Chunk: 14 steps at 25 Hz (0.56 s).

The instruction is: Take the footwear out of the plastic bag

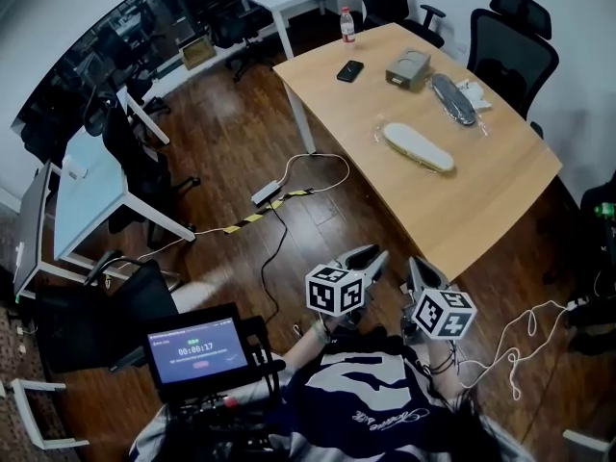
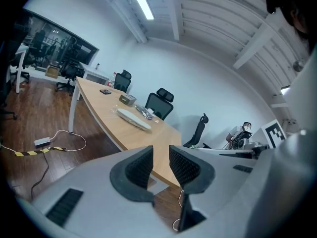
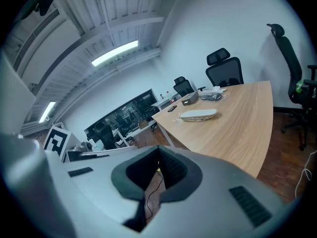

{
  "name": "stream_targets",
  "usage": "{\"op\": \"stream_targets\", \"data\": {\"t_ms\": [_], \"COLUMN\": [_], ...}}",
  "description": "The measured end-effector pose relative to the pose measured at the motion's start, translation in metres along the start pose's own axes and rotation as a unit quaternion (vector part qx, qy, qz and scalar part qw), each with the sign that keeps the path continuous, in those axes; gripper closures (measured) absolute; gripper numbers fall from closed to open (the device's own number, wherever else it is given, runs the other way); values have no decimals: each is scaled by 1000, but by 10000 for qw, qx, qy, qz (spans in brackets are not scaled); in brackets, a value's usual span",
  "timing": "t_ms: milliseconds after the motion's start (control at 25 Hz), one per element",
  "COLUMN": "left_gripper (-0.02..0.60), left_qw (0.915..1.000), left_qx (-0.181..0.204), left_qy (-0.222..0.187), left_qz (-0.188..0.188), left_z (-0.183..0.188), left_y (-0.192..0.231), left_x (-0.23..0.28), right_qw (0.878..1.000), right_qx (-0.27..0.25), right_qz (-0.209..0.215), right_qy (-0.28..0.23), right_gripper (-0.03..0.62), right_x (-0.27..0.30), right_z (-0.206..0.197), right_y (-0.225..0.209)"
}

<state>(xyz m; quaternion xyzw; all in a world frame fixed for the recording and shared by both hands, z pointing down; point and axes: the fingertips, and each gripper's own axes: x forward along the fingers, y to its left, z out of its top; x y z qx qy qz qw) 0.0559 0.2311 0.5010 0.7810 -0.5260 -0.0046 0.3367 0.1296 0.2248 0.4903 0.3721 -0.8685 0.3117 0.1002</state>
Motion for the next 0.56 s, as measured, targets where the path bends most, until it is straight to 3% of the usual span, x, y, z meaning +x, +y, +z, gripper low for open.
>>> {"op": "stream_targets", "data": {"t_ms": [560], "left_gripper": [477], "left_qw": [9999], "left_qx": [8], "left_qy": [29], "left_qz": [163], "left_z": [3], "left_y": [4], "left_x": [5], "right_qw": [9994], "right_qx": [-65], "right_qz": [303], "right_qy": [136], "right_gripper": [597], "right_x": [16], "right_z": [1], "right_y": [1]}}
